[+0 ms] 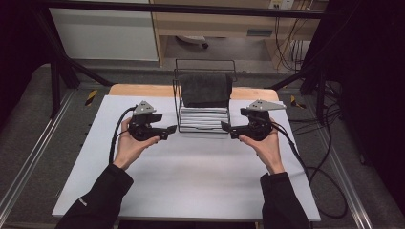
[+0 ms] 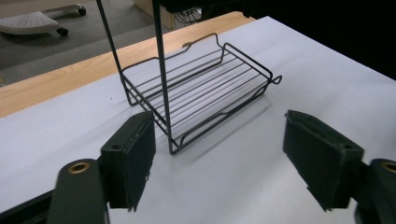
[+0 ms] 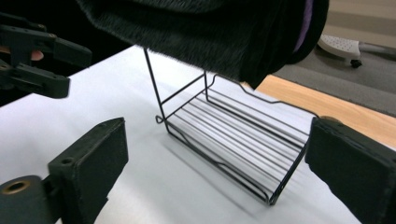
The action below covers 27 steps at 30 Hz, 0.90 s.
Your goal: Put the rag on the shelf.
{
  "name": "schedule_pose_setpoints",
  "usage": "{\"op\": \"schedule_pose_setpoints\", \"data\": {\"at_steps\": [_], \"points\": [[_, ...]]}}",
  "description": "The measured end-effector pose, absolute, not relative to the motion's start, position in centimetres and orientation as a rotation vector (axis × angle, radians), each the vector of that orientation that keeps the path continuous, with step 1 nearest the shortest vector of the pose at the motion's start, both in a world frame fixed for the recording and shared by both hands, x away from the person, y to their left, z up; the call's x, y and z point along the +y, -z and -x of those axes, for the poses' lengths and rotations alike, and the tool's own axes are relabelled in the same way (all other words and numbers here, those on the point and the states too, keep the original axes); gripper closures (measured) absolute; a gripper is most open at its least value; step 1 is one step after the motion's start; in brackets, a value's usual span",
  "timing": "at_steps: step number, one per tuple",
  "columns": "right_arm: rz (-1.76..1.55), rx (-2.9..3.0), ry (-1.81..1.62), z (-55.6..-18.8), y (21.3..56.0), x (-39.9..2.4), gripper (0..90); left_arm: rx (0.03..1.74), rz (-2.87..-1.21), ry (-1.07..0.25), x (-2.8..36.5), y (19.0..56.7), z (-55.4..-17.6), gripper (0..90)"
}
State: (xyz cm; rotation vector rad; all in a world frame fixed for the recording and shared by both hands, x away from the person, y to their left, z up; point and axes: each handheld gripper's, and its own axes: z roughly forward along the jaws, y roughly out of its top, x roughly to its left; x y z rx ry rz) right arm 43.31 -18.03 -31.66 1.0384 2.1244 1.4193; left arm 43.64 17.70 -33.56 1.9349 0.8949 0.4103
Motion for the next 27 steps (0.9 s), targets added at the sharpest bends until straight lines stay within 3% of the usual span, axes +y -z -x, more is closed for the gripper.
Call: {"op": "schedule_pose_setpoints", "data": {"at_steps": [10, 27], "points": [[-1.068, 2.136, -1.434, -41.5, 33.1, -18.4, 0.9, 0.92, -1.978, -0.414, 20.1, 35.5, -40.8, 7.6], [-1.07, 2.249, -1.388, -38.8, 39.8, -20.5, 0.6, 0.963, -1.998, -0.409, 24.9, 41.0, -37.5, 8.8]]}}
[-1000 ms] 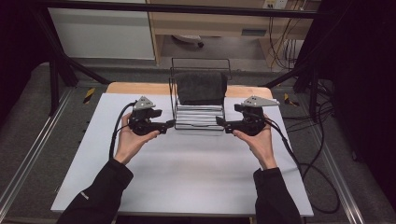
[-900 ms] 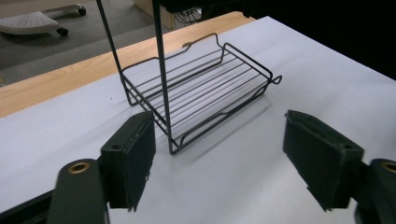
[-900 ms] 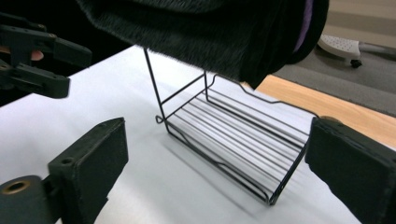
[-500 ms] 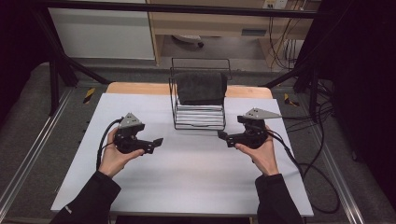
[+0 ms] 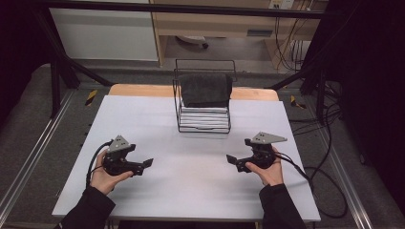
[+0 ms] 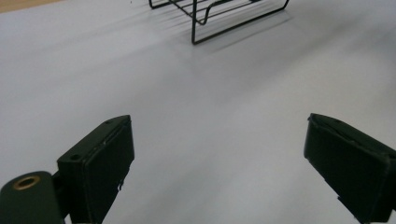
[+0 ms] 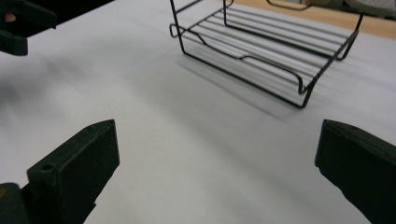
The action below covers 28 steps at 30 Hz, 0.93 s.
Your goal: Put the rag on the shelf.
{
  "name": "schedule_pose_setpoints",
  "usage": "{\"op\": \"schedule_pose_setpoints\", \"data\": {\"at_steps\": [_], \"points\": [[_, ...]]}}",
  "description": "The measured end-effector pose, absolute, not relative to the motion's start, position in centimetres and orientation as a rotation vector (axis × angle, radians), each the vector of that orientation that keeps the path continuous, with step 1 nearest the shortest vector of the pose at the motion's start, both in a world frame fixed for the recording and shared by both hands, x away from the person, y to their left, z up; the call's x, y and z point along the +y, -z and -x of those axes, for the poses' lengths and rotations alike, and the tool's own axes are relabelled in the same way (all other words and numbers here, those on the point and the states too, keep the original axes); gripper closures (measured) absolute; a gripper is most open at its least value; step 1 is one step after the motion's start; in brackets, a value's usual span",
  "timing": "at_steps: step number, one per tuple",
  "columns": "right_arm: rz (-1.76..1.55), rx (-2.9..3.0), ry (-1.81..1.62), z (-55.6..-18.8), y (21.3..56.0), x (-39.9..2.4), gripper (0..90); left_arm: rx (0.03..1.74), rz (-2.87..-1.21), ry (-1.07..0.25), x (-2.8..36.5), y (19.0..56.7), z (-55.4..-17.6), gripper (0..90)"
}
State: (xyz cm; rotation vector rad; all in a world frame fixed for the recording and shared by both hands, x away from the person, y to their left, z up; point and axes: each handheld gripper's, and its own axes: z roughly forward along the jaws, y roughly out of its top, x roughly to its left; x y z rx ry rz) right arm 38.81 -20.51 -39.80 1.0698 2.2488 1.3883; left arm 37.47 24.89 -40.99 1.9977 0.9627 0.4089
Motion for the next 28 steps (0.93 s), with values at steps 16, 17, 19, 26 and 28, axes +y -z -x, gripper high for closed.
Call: {"op": "schedule_pose_setpoints", "data": {"at_steps": [16, 17, 19, 26, 28], "points": [[-1.131, 2.303, -1.34, -36.7, 44.2, -24.3, 0.7, 0.989, -2.02, -0.4, 27.9, 43.9, -36.0, 9.9], [-1.131, 2.308, -1.334, -36.5, 44.4, -24.5, 0.7, 0.993, -2.017, -0.4, 27.9, 44.0, -35.9, 9.8], [-1.141, 2.306, -1.338, -36.3, 44.6, -24.8, 0.7, 0.989, -2.029, -0.412, 28.2, 44.2, -35.7, 9.8], [-1.136, 2.314, -1.327, -36.3, 44.7, -24.9, 0.7, 1.016, -2.02, -0.42, 28.9, 44.6, -35.6, 9.8], [-1.136, 2.317, -1.326, -36.3, 44.7, -24.9, 0.7, 1.009, -2.022, -0.421, 28.9, 44.6, -35.5, 9.8]]}}
